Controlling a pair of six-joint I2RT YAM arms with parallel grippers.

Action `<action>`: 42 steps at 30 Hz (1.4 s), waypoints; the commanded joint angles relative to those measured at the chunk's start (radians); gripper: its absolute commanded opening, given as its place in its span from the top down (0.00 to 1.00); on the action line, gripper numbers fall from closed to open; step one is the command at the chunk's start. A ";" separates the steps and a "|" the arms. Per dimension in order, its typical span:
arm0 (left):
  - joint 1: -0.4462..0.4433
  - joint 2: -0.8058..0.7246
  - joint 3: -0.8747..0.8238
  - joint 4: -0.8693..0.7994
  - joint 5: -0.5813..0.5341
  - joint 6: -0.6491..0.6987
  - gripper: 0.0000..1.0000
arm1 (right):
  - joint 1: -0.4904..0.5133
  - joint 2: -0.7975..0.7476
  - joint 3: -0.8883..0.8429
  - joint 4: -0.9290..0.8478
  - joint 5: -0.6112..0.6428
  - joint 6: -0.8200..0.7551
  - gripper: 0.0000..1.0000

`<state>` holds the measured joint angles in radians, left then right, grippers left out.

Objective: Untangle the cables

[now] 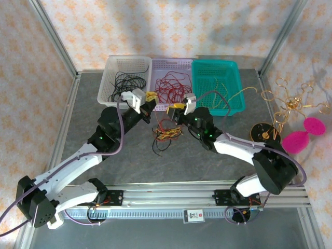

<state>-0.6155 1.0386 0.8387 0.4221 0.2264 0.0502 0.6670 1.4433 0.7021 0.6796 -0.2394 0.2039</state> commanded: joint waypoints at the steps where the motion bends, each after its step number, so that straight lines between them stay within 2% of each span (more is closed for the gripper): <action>1: -0.007 -0.030 0.080 -0.070 -0.014 -0.001 1.00 | 0.005 0.041 -0.036 0.076 0.050 0.053 0.61; 10: -0.007 -0.017 0.296 -0.238 -0.028 0.017 1.00 | 0.003 0.138 -0.084 0.105 0.055 0.094 0.60; 17: -0.007 0.012 0.462 -0.339 -0.062 0.029 1.00 | -0.001 0.131 -0.108 0.069 0.067 0.064 0.58; 21: -0.007 0.030 0.553 -0.384 -0.118 0.057 1.00 | -0.019 0.118 -0.155 0.066 0.066 0.060 0.56; 33: -0.006 0.125 0.810 -0.416 -0.326 0.145 1.00 | -0.096 0.084 -0.232 0.040 0.021 0.078 0.53; 42: -0.003 0.233 0.984 -0.394 -0.375 0.212 1.00 | -0.106 0.033 -0.259 0.038 -0.002 0.076 0.50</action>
<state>-0.6155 1.2488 1.7874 0.0124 -0.1165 0.2184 0.5655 1.5227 0.4606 0.7139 -0.2325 0.2775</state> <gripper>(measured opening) 0.060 0.497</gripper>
